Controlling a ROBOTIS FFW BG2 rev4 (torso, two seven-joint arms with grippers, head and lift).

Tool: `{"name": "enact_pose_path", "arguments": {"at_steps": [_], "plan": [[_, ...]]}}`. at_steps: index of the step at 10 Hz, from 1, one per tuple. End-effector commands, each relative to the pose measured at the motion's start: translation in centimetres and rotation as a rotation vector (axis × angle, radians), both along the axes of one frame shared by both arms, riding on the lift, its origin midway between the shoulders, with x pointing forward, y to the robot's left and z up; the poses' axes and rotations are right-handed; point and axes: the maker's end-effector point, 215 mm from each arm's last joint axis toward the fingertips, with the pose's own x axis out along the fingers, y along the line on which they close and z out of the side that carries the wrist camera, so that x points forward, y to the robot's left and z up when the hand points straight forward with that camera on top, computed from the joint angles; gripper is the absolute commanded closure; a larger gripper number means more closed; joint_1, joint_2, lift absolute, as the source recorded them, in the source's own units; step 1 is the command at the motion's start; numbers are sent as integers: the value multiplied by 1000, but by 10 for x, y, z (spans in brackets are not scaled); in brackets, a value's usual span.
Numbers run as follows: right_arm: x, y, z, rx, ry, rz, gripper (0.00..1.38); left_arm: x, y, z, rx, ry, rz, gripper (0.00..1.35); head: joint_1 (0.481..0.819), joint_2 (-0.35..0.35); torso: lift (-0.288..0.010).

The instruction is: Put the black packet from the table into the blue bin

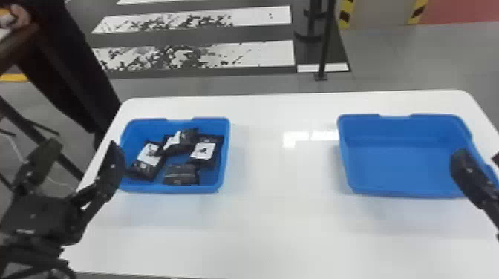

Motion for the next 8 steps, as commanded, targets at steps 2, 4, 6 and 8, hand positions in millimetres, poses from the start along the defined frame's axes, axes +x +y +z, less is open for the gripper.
{"name": "enact_pose_path", "arguments": {"at_steps": [2, 4, 6, 8], "plan": [[-1, 0, 1, 2, 0, 0, 510, -15, 3, 5, -26, -11, 17, 151, 695, 115, -110], [-1, 0, 1, 2, 0, 0, 510, -9, 1, 13, -37, -35, 12, 151, 695, 120, -110], [-1, 1, 0, 3, 0, 1, 510, -3, -12, 11, -65, -34, -16, 151, 695, 111, -110], [-1, 1, -1, 2, 3, 1, 510, -2, -16, 10, -84, -32, -25, 151, 695, 96, -110]]}}
